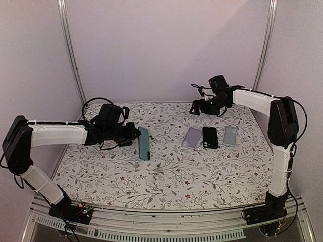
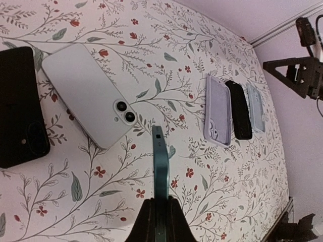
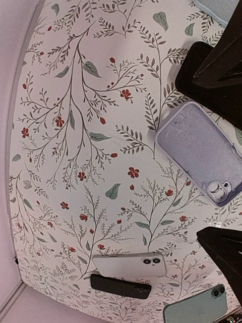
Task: Take the phone out of the phone case
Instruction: Place the phone case at the center of the board.
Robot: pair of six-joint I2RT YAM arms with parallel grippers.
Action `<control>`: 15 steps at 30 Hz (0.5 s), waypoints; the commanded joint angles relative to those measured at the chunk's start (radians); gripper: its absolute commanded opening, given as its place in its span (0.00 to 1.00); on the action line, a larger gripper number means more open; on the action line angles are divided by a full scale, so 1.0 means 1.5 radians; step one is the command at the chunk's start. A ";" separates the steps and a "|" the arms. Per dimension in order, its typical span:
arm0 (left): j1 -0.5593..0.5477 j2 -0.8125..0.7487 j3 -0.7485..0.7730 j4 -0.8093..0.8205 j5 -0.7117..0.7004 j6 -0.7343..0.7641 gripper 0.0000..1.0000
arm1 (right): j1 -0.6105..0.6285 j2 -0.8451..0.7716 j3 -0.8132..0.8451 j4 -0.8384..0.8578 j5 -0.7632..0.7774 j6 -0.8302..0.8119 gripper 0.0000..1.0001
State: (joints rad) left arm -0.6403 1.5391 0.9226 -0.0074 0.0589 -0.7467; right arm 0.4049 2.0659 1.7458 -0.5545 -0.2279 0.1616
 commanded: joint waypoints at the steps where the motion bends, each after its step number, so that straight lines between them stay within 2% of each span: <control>1: 0.023 -0.029 -0.056 0.075 0.054 -0.060 0.00 | 0.005 -0.028 -0.014 0.023 -0.023 0.010 0.99; 15: 0.051 -0.078 -0.186 0.113 0.110 -0.129 0.00 | 0.014 -0.042 -0.029 0.042 -0.052 0.017 0.99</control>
State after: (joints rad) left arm -0.5861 1.4616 0.6720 0.0917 0.1833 -0.9066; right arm 0.4164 2.0502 1.7073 -0.5247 -0.2790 0.1715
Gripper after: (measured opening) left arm 0.058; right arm 0.989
